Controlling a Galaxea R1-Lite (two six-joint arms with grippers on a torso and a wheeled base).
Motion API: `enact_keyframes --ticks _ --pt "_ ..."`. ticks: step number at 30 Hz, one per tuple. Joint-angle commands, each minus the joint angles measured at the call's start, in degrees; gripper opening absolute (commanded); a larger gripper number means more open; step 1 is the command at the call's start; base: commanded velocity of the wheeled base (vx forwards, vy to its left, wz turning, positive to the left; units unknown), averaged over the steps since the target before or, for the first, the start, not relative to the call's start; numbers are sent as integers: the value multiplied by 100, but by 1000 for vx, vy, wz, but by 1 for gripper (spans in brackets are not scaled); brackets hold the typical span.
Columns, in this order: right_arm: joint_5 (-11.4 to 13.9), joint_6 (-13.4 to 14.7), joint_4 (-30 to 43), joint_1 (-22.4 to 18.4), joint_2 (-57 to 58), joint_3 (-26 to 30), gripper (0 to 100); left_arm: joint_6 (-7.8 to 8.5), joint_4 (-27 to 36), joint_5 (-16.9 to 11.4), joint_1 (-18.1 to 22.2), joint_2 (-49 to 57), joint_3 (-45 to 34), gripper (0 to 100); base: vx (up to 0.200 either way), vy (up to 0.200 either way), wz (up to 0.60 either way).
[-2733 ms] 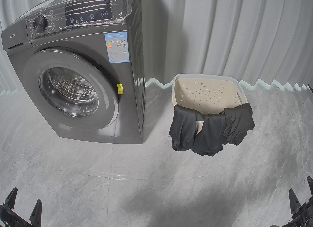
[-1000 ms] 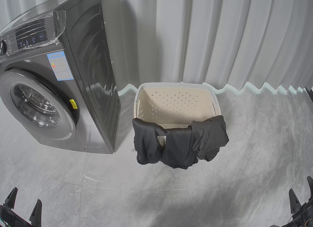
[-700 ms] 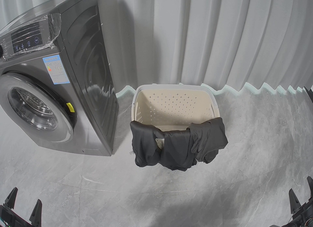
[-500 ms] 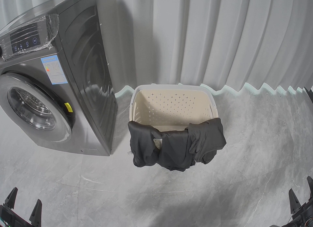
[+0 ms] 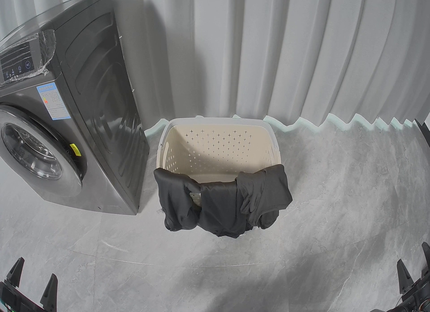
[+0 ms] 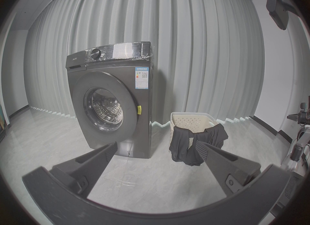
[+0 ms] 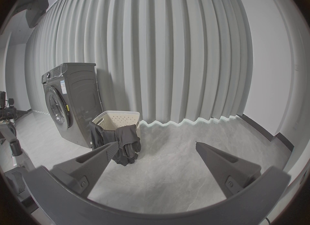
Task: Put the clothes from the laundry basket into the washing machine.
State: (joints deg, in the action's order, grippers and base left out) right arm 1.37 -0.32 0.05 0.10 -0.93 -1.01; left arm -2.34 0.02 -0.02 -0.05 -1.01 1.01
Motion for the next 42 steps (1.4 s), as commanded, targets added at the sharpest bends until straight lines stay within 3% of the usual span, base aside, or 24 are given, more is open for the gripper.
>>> enact_keyframes --ticks 1,9,21,27,36,42 --pt "4 -3 4 -1 93 101 100 -3 -2 2 -4 92 -92 100 200 0 0" --pt "4 -3 -5 -1 93 101 100 -3 -2 2 -4 92 -92 100 200 0 0" --pt "4 -3 -5 -1 93 101 100 -3 -2 2 -4 92 -92 100 0 0 0" --pt "4 5 4 -1 93 101 100 -3 -2 2 5 92 -92 100 200 0 0" --pt "4 -3 -5 -1 93 101 100 -3 -2 2 5 92 -92 100 0 0 0" --pt "13 -3 4 -1 93 101 100 -3 -2 2 5 92 -92 100 200 0 0"
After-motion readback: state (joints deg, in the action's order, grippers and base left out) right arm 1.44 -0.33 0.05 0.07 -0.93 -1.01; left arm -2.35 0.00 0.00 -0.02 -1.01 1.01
